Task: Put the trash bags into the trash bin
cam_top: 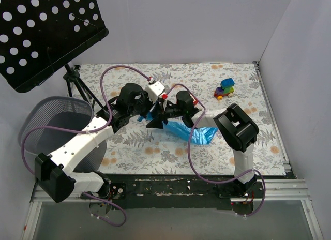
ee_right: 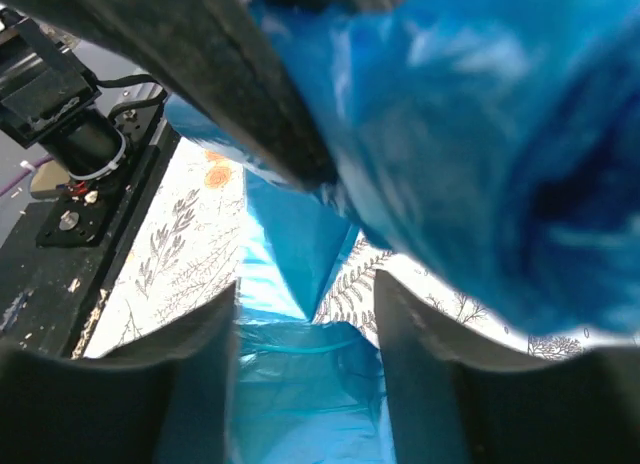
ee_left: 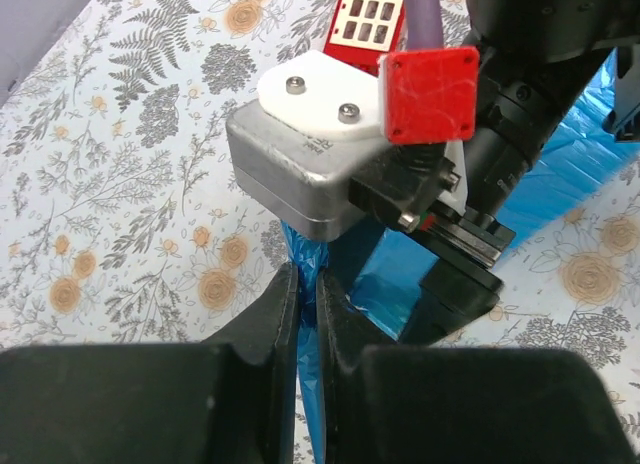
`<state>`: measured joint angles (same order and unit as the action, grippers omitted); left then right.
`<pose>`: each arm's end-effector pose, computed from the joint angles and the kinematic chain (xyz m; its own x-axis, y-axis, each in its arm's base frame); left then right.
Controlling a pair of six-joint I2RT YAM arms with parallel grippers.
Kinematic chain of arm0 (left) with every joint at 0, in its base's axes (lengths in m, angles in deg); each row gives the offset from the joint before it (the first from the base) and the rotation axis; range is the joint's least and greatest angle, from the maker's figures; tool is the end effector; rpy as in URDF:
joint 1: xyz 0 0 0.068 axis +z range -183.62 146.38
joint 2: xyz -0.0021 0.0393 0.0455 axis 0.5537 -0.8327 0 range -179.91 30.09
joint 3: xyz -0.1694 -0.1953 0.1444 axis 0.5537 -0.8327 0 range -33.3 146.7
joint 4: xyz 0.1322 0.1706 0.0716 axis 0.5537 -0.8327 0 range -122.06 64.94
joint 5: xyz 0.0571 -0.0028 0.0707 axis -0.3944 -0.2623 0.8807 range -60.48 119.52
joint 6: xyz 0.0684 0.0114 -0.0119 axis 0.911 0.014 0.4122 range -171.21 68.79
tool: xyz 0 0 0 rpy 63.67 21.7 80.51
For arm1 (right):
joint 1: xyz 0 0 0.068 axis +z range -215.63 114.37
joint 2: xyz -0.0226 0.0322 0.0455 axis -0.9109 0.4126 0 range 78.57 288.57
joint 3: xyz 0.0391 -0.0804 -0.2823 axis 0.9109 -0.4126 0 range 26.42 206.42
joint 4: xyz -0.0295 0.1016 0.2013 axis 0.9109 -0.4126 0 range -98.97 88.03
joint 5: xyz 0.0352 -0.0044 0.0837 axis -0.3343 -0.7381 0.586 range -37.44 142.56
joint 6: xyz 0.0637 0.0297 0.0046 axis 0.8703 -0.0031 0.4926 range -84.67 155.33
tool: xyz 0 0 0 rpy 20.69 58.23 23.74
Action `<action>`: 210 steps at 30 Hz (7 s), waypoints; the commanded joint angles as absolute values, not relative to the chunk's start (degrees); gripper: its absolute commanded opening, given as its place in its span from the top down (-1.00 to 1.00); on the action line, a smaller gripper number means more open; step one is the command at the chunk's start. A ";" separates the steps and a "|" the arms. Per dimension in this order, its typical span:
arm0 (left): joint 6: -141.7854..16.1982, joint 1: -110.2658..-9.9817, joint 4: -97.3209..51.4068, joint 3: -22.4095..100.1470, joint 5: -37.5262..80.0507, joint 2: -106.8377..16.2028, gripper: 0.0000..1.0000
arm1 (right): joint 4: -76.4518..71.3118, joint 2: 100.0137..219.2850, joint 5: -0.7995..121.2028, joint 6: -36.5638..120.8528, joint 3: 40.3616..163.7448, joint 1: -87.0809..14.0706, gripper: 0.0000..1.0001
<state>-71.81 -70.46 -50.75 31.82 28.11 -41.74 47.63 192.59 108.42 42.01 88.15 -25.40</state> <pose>0.2033 -0.1541 0.3520 -0.6181 0.0236 -0.7858 0.4259 0.8502 -0.3094 0.2887 0.3066 0.2436 -0.1511 -0.0423 -0.9876 -0.9828 -0.1011 0.1546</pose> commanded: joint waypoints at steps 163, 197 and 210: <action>-157.21 -60.08 -16.10 38.86 -72.43 -80.13 1.00 | -3.83 128.05 76.04 -16.78 64.05 -23.36 -0.59; -109.57 -56.04 -52.97 53.04 -49.72 -74.49 -0.04 | -34.38 135.34 79.53 -9.76 88.53 -32.14 0.97; -62.74 -62.35 -37.45 36.47 -15.31 -44.53 -0.55 | -45.92 147.20 88.94 -11.52 105.60 -38.82 0.97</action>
